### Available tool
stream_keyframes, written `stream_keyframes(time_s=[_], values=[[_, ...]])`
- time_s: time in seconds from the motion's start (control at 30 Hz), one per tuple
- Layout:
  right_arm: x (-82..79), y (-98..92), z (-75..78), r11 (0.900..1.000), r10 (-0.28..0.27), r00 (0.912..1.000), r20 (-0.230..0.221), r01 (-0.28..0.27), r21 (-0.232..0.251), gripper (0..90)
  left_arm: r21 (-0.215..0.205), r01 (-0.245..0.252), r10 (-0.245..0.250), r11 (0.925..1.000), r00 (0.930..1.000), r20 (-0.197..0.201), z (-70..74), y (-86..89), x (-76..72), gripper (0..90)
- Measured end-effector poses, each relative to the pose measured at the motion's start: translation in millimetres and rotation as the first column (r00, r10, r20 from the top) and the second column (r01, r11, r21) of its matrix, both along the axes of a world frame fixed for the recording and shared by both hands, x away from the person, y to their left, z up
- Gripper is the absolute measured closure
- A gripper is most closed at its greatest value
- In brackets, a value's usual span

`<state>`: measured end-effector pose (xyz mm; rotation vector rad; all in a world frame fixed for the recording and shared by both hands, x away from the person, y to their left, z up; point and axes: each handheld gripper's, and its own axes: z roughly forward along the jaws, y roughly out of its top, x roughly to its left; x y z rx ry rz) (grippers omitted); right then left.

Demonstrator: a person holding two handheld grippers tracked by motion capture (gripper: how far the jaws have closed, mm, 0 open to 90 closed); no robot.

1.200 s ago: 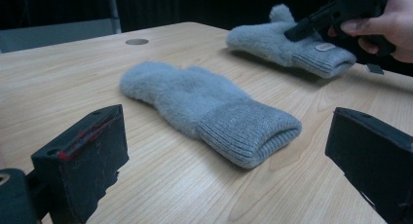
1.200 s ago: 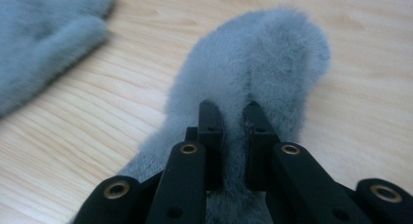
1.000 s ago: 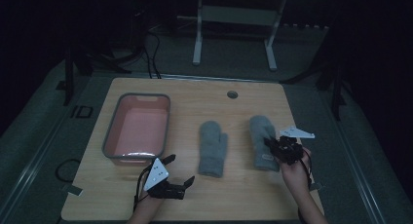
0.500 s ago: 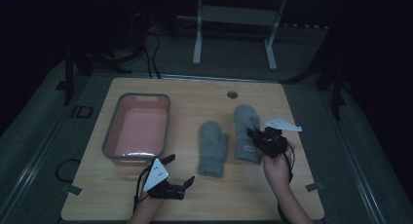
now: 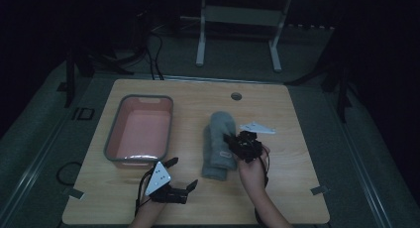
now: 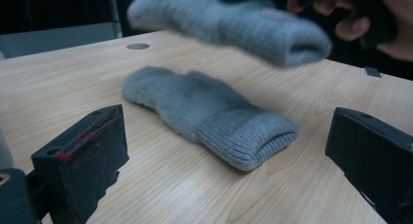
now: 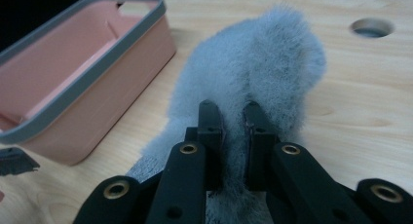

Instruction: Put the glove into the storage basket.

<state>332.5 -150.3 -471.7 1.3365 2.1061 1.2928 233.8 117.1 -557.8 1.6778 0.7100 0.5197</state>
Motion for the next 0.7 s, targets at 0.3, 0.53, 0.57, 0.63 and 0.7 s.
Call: stream_keyframes(time_s=[0.3,0.53,0.57,0.63,0.7], values=[[0.4,21.8,-29.5,1.000,-0.004,0.9983,-0.059,0.003,-0.008,81.1,-0.014,0.006,-0.006,0.9999,1.0000,-0.007,1.2,1.0,-0.7,2.0],[3.4,23.6,-51.5,0.999,-0.010,0.9953,-0.096,0.006,-0.049,77.5,-0.024,0.009,-0.009,0.9997,0.9998,-0.015,1.8,1.1,-1.1,2.0],[5.3,23.8,-55.6,0.998,-0.008,0.9941,-0.108,0.002,-0.057,74.2,-0.027,0.009,-0.009,0.9996,0.9998,-0.018,1.7,1.1,-0.9,2.0],[7.3,21.5,-59.3,0.999,0.002,0.9930,-0.118,-0.007,-0.041,63.6,-0.025,0.000,0.000,0.9997,0.9997,-0.024,1.8,1.0,-0.1,2.0],[7.2,20.9,-57.6,0.999,0.006,0.9928,-0.120,-0.012,-0.043,59.8,-0.023,-0.007,0.006,0.9997,0.9995,-0.032,2.4,0.8,0.3,2.0]])
